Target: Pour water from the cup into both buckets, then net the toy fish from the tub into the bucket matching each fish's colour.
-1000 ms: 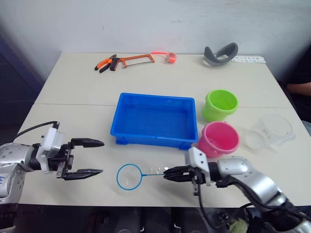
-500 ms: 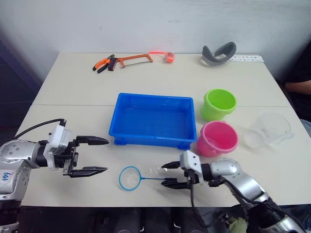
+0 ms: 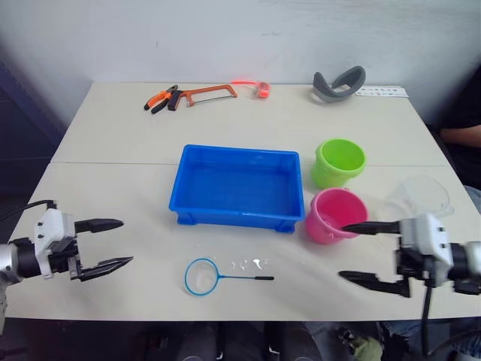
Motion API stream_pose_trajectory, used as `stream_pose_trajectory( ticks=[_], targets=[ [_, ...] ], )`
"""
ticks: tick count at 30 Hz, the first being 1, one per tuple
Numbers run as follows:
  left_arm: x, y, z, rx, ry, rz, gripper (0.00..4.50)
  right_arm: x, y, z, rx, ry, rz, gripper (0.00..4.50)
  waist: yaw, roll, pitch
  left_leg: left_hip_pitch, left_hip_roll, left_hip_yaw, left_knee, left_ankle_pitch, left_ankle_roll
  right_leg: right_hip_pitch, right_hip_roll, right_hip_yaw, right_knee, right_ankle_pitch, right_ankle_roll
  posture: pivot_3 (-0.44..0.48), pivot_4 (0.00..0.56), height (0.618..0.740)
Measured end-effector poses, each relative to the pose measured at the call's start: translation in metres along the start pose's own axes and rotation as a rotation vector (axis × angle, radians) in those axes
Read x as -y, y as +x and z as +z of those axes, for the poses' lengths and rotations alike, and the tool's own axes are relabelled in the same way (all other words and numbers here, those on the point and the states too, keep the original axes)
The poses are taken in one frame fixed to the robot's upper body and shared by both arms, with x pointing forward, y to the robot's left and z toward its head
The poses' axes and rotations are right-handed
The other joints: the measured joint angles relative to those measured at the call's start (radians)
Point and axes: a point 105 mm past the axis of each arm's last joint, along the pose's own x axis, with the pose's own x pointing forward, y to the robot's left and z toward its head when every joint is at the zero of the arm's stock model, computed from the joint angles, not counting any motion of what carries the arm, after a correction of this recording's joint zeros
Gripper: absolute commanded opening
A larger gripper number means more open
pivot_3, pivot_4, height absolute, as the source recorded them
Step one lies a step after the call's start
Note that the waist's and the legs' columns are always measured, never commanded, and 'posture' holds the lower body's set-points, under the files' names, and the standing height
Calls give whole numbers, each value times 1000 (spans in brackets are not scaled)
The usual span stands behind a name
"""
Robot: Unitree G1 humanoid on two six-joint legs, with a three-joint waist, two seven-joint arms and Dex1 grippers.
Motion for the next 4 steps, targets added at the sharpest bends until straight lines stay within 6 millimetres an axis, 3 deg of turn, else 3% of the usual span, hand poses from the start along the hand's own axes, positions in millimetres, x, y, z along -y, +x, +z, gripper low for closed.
stream_pose_trajectory(
  ticks=[4],
  targets=[
    [0, 2, -7, 0, -2, 42, 4500, 7, -8, 0, 10, -56, -61, 4438, 1, 0, 0, 0, 0, 0, 0, 0, 0, 0, 0, 1, 0, 0, 0, 0, 150, 740]
  ],
)
